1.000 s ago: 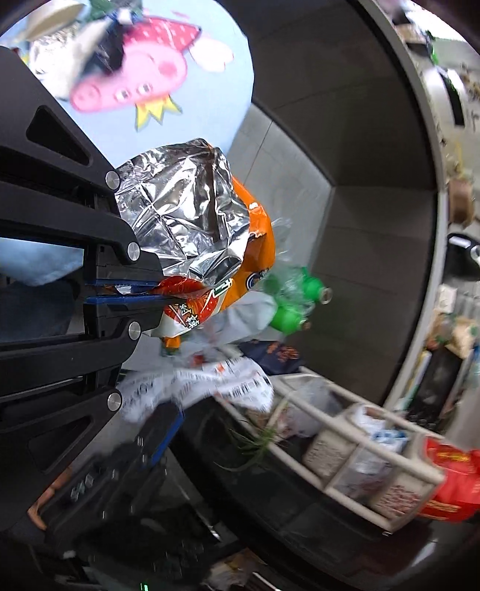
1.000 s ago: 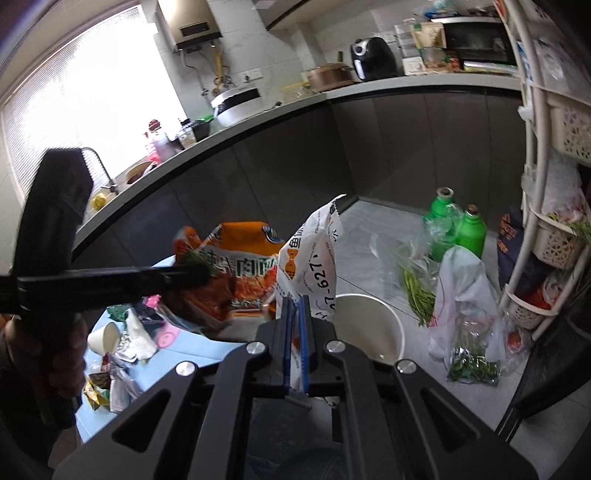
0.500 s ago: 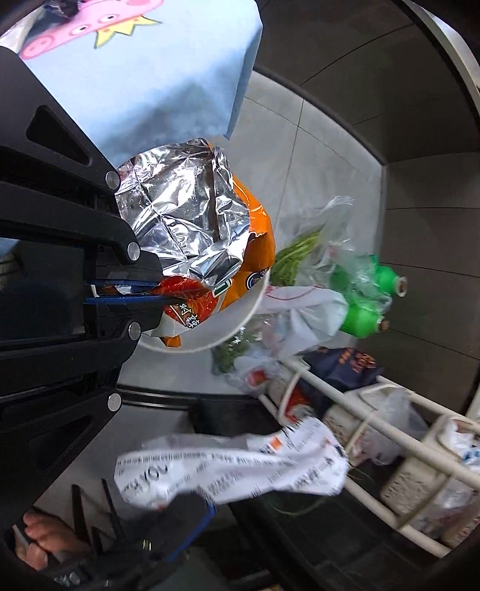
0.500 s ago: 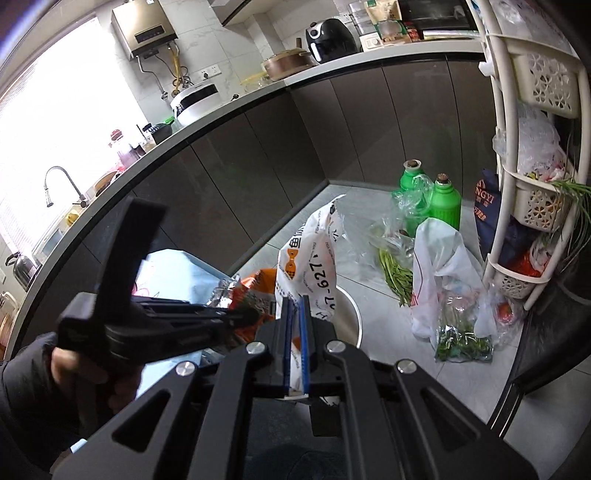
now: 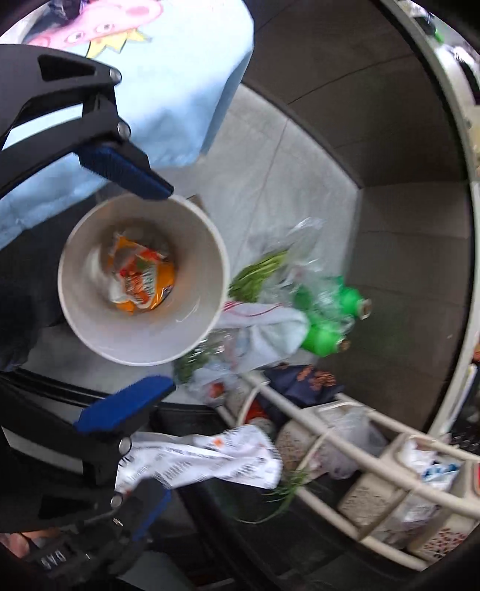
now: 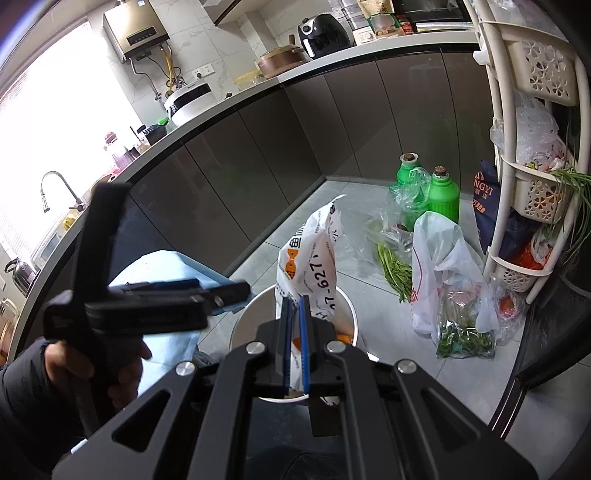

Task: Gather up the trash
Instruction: 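Open the left tool to drop the foil bag into the white bucket, then move the left tool back to the table and grasp the yellow snack wrapper, then lift the yellow wrapper with the left tool and carry it over the bucket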

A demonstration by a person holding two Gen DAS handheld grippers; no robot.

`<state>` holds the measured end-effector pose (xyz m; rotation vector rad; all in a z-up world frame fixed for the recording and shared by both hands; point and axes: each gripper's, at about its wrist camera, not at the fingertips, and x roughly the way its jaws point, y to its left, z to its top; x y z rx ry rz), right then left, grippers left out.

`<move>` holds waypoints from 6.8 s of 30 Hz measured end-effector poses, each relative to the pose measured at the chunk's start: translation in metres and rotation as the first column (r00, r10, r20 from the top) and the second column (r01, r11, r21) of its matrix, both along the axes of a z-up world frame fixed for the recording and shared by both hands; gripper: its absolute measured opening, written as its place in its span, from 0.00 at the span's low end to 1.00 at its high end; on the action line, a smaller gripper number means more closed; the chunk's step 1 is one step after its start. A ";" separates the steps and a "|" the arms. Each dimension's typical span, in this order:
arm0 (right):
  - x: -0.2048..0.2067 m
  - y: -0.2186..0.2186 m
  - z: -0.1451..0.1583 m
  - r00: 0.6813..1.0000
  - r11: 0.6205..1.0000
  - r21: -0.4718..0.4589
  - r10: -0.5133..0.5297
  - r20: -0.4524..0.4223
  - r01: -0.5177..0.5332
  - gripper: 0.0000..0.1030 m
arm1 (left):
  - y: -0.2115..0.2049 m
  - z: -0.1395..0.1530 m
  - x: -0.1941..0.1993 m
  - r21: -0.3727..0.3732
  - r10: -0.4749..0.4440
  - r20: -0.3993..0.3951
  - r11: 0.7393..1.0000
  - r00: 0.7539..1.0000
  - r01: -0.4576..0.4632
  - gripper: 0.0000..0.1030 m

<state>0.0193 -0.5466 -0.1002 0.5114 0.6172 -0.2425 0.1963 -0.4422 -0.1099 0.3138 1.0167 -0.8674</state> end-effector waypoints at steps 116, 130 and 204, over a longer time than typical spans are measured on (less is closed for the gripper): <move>0.071 0.338 -0.005 0.783 0.797 -0.094 0.551 -0.288 -0.596 0.07 | 0.447 -0.025 -0.072 -0.073 0.342 -0.257 0.926 0.904 -0.371 0.44; 0.071 0.337 -0.008 0.783 0.800 -0.086 0.550 -0.291 -0.593 0.07 | 0.438 -0.017 -0.092 -0.039 0.285 -0.174 0.954 0.942 -0.296 0.61; 0.069 0.024 -0.064 0.976 0.994 0.058 0.097 -0.192 -0.088 0.07 | 0.028 -0.019 0.027 -0.056 0.005 -0.165 0.998 0.986 -0.014 0.11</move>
